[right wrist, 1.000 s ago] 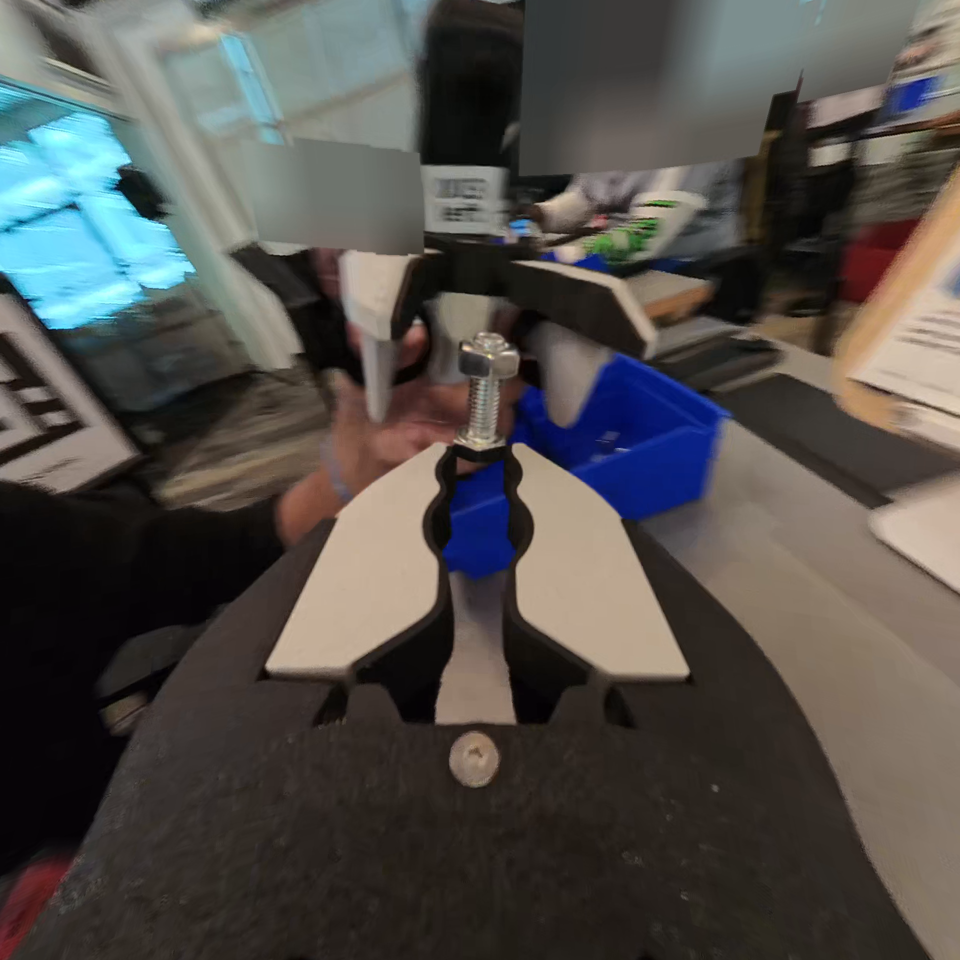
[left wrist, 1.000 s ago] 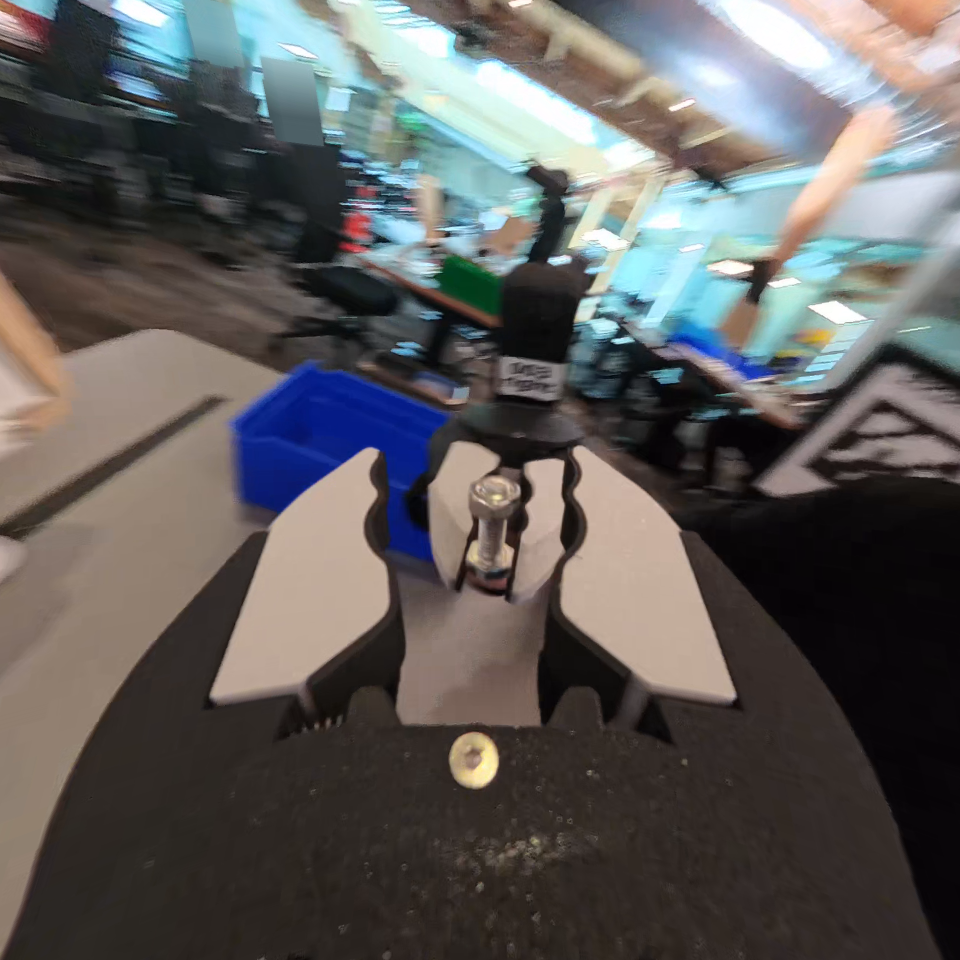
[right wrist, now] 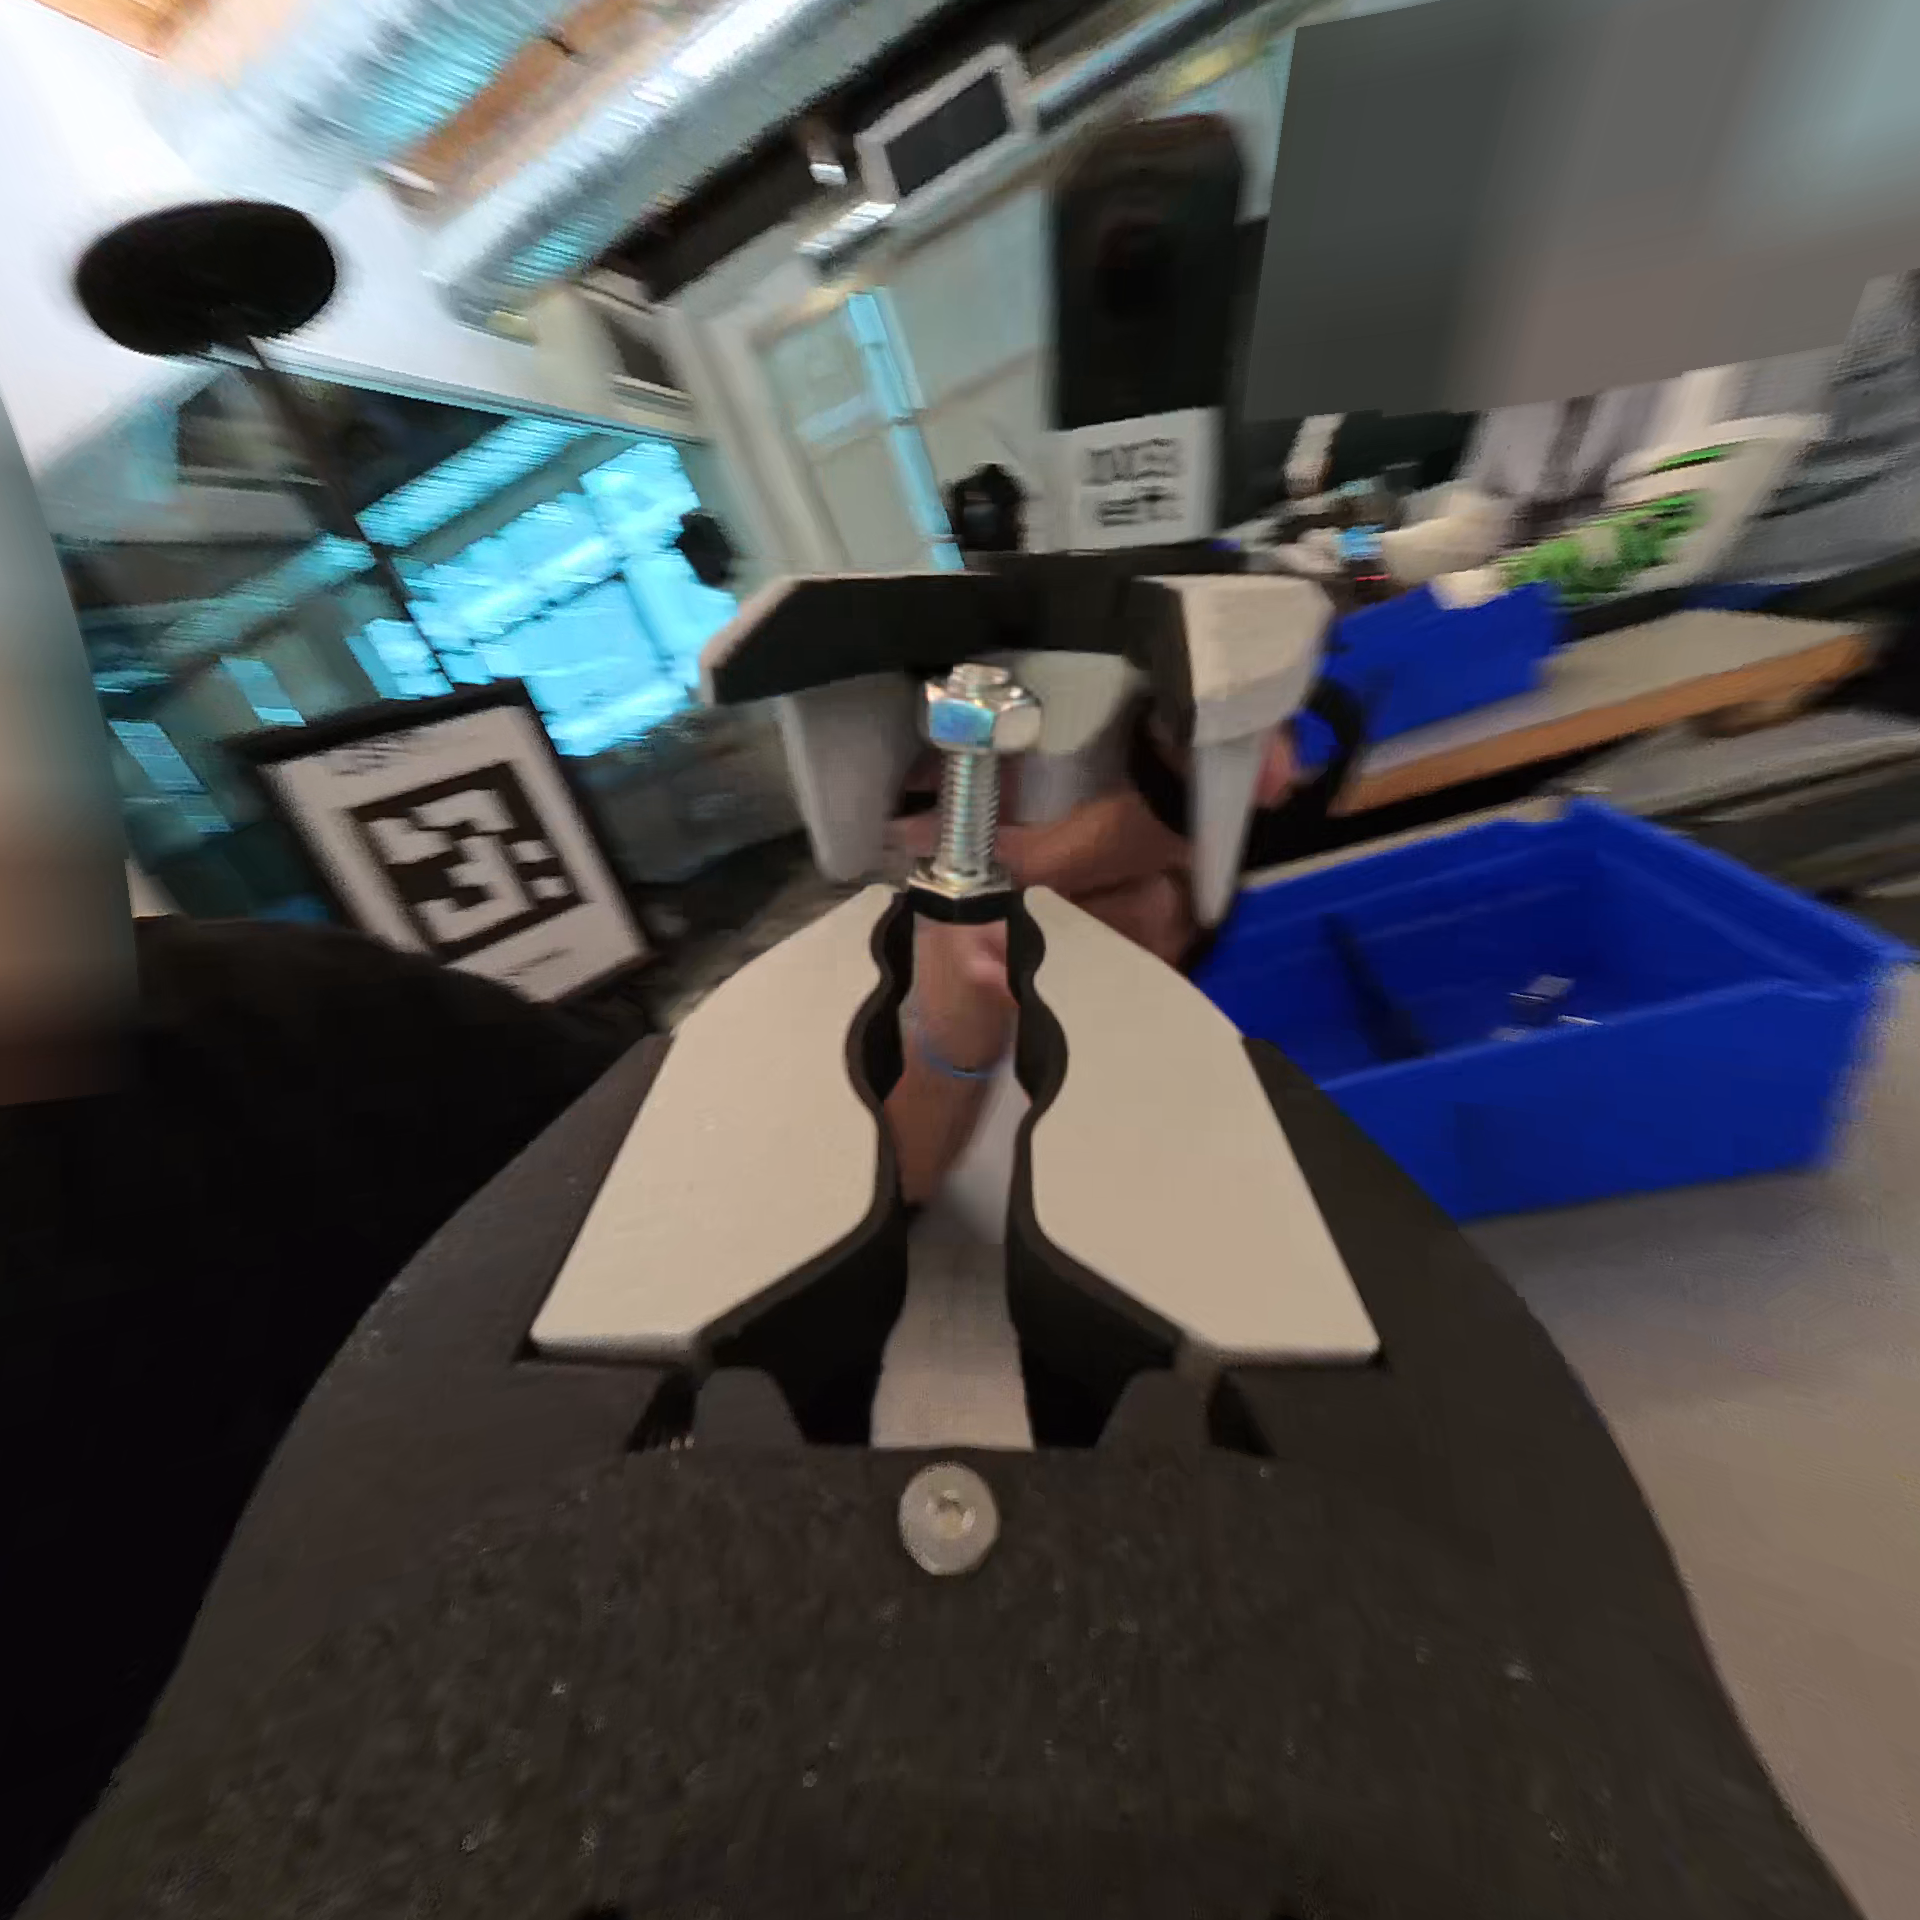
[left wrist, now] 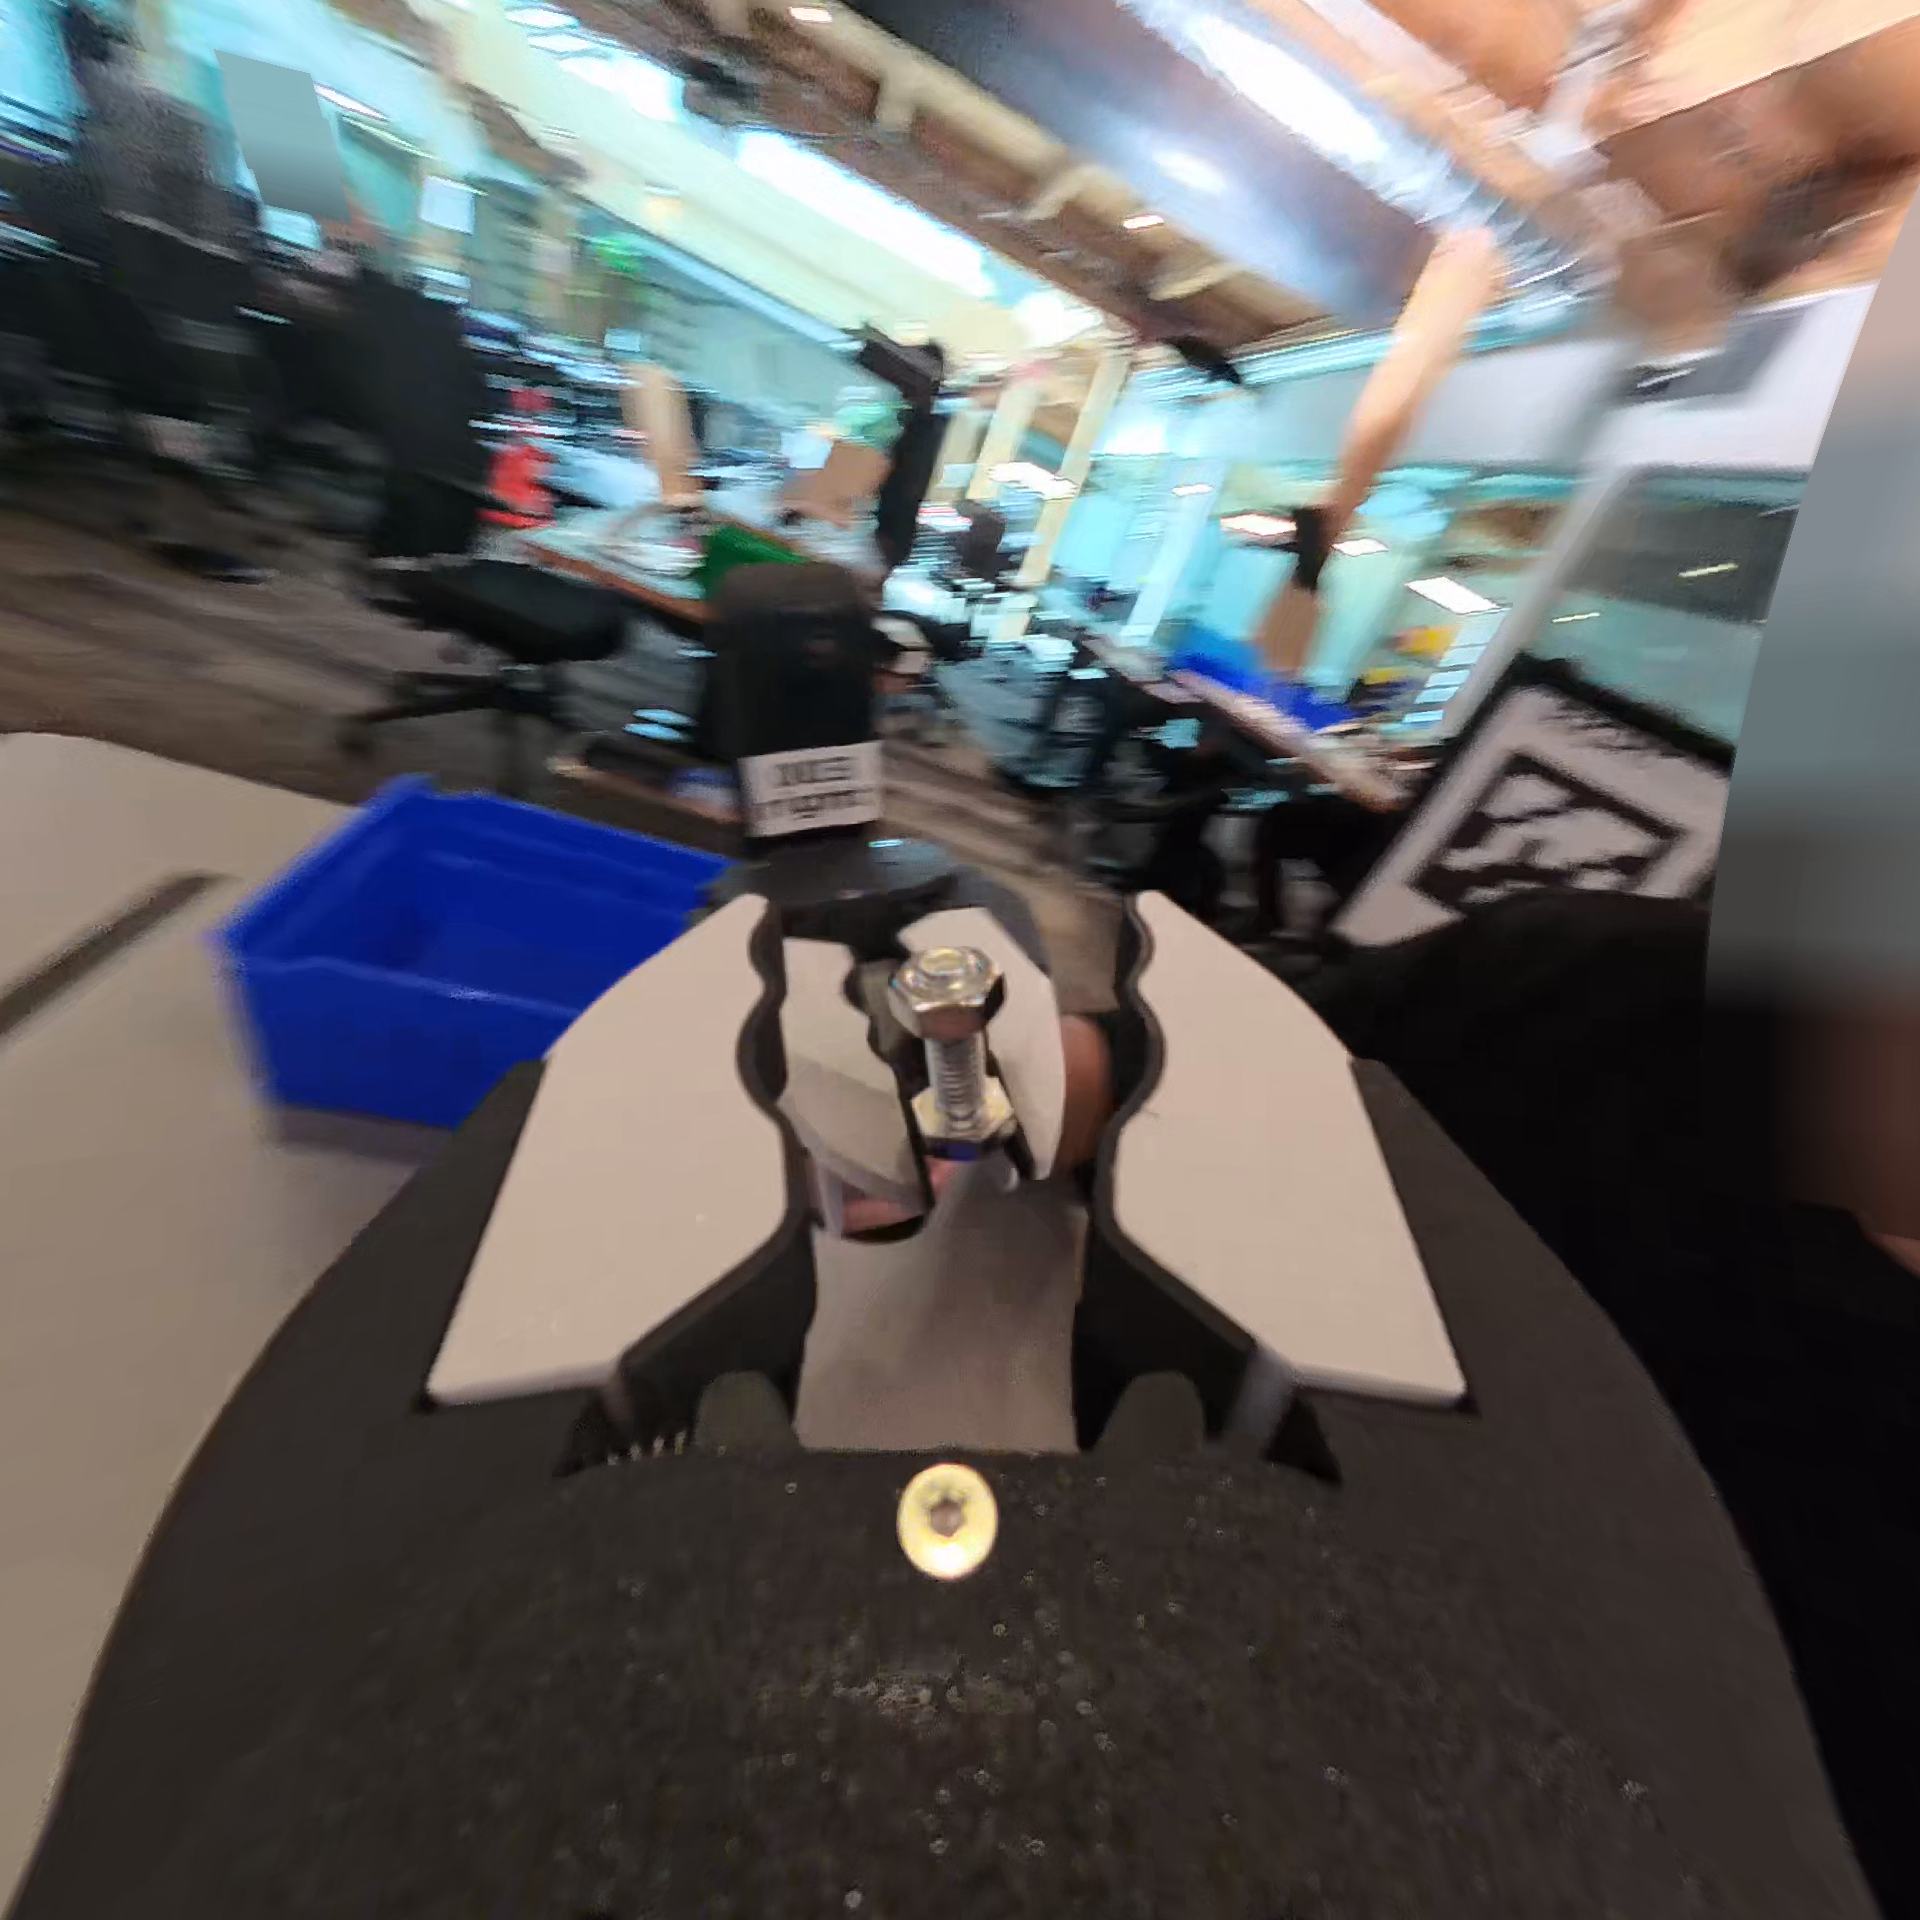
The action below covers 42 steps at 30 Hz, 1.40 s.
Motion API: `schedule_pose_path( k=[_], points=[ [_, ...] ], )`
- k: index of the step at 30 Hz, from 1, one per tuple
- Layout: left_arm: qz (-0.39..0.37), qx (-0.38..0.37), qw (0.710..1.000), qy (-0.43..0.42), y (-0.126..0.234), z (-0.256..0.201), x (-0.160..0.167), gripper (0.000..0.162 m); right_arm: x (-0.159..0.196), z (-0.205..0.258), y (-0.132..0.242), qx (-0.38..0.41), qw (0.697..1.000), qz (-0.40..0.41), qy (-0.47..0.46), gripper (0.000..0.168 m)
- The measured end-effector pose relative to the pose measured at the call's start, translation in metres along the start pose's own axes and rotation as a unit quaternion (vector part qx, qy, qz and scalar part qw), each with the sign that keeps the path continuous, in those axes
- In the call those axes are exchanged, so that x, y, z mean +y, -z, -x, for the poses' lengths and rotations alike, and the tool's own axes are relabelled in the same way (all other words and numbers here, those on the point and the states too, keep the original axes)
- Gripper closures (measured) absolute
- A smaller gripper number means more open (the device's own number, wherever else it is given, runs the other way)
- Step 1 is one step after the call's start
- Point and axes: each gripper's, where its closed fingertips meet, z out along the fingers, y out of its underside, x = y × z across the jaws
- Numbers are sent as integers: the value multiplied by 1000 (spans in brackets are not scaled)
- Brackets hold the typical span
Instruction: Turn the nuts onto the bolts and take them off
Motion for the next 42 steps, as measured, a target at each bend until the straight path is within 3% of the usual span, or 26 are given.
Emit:
schedule_pose_path(
  k=[5, 11, 14, 18, 22, 25, 27, 30, 34, 40, 42],
  points=[
    [39, -221, 971, -80, 9, 42, 4, 113, 0, -50, 21, 198, 977, 25, 74, 151],
    [71, -280, 951, -111, 11, 49, 12, 139, 2, -48, 19, 212, 971, 40, 104, 151],
    [57, -230, 968, -87, 7, 38, 9, 144, -1, -36, 15, 161, 983, 24, 89, 151],
    [31, -50, 998, -29, 0, -3, 4, 144, -6, 9, 4, -30, 1000, -8, 6, 151],
    [16, 97, 995, 23, 1, -30, 5, 144, -6, 39, 0, -149, 987, -22, -61, 151],
    [14, 147, 987, 64, 1, -33, 6, 143, -4, 44, -3, -167, 983, -20, -78, 151],
    [17, 105, 992, 61, 0, -19, 7, 129, -2, 31, -5, -119, 991, -16, -57, 151],
    [4, -21, 1000, 23, 3, 11, 1, 116, 1, -5, 0, 26, 1000, 5, 1, 151],
    [19, -180, 982, -59, 10, 41, 1, 114, -1, -53, 24, 226, 970, 30, 84, 151],
    [56, -262, 958, -101, 9, 53, 10, 123, 3, -61, 27, 286, 947, 65, 131, 152],
    [71, -270, 953, -115, 8, 54, 14, 145, 3, -57, 23, 274, 951, 62, 130, 151]
  ],
)
